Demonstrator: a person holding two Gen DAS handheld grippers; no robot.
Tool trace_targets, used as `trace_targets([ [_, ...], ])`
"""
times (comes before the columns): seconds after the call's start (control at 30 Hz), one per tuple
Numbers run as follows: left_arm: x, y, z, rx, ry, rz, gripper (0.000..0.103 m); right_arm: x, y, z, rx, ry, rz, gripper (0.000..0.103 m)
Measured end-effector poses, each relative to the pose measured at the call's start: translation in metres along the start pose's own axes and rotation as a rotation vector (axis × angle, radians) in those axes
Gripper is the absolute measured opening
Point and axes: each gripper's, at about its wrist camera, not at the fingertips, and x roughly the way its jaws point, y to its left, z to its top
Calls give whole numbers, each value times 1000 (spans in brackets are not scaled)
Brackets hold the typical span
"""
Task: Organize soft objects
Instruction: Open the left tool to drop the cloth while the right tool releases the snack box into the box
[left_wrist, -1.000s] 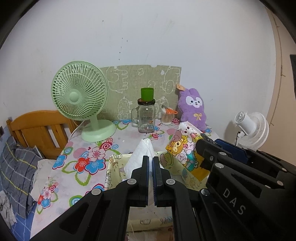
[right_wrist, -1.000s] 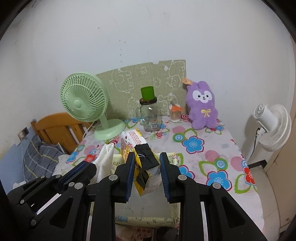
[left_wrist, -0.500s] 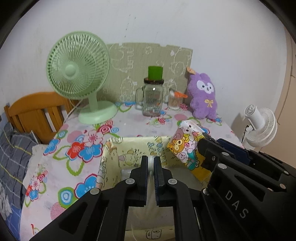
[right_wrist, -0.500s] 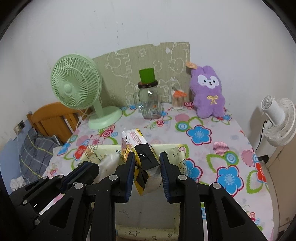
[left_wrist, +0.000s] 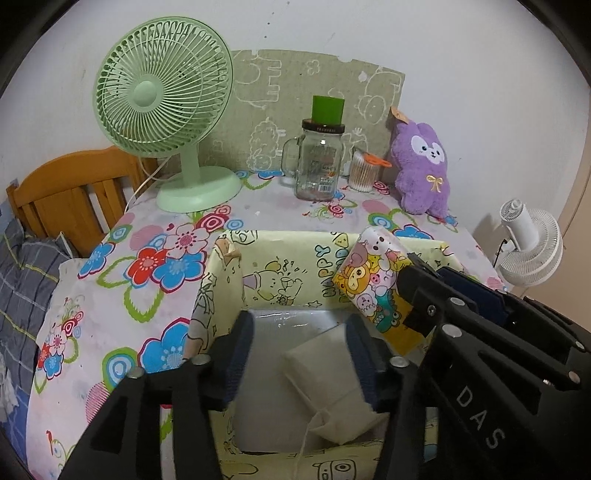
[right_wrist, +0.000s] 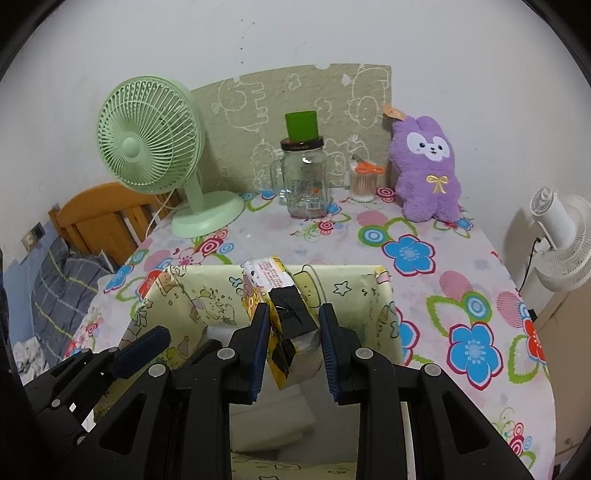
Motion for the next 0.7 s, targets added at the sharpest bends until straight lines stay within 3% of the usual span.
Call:
trace_targets([
  [0.1, 0, 0, -1, 4, 0, 0, 62, 3, 1, -1, -6, 14, 6, 36],
  [0.17, -1, 0, -1, 6, -1, -4, 65, 2, 1, -1, -5, 11, 5, 61],
  [0.23, -3, -1, -1, 11, -4, -6, 72, -2, 1, -1, -12, -9, -6, 73],
  [0.6, -26, -8, -3, 18, -37, -7, 92, -26, 3, -2, -31, -40, -33, 90],
  [0.7, -33, -10, -4, 22, -41, -15, 93, -35, 3, -2, -32, -51, -36, 94],
])
